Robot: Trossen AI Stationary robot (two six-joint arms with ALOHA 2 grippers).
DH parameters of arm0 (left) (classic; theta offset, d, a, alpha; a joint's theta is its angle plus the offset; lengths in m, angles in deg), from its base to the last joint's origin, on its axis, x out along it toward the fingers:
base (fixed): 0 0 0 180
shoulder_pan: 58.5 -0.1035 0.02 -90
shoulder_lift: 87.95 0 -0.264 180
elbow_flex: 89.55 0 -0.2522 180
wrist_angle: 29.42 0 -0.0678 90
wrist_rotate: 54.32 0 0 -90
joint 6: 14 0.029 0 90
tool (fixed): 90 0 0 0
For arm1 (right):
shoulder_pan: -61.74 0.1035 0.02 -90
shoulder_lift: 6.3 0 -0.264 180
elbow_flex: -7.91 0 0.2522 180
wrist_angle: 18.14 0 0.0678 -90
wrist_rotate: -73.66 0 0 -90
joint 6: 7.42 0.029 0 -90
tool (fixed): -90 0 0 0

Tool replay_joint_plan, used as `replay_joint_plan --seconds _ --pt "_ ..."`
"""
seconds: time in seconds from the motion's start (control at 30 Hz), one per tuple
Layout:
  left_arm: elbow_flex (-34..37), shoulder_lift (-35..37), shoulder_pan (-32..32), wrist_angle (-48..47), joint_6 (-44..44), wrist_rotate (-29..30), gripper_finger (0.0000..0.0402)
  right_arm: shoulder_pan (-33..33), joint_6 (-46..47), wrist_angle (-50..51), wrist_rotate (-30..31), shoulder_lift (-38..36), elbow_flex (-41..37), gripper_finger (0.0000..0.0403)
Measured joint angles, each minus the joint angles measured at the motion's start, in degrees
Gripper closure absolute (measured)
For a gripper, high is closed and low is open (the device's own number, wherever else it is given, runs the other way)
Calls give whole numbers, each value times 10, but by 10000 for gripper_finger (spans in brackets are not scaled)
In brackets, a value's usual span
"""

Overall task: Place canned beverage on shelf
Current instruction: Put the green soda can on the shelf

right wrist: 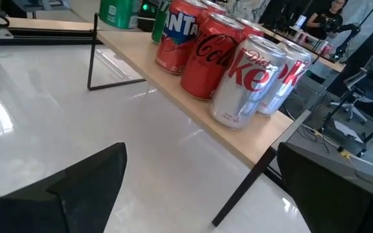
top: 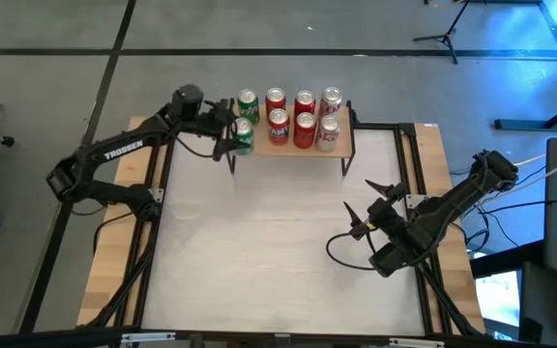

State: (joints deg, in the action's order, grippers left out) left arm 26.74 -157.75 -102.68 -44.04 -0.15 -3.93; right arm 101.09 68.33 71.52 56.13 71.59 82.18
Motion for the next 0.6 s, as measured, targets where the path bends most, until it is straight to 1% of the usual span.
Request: replay_joint_plan --seconds 0.07,0.13,0.27,0.4,0.5,0.6 --pt "18 0 -8 46 -8 0 109 0 0 0 2 0 0 6" --pt "31 0 -13 71 -15 1 109 0 0 -2 9 0 0 6" --pt "49 0 -14 86 -14 5 109 0 -1 -3 15 0 0 6" --pt "70 0 -13 113 -13 31 109 0 -1 -3 18 0 0 6" --pt "76 -11 -12 137 -14 31 109 0 -1 -4 21 0 0 6" --pt "77 -25 -16 141 -16 27 109 0 -2 -5 21 0 0 6"
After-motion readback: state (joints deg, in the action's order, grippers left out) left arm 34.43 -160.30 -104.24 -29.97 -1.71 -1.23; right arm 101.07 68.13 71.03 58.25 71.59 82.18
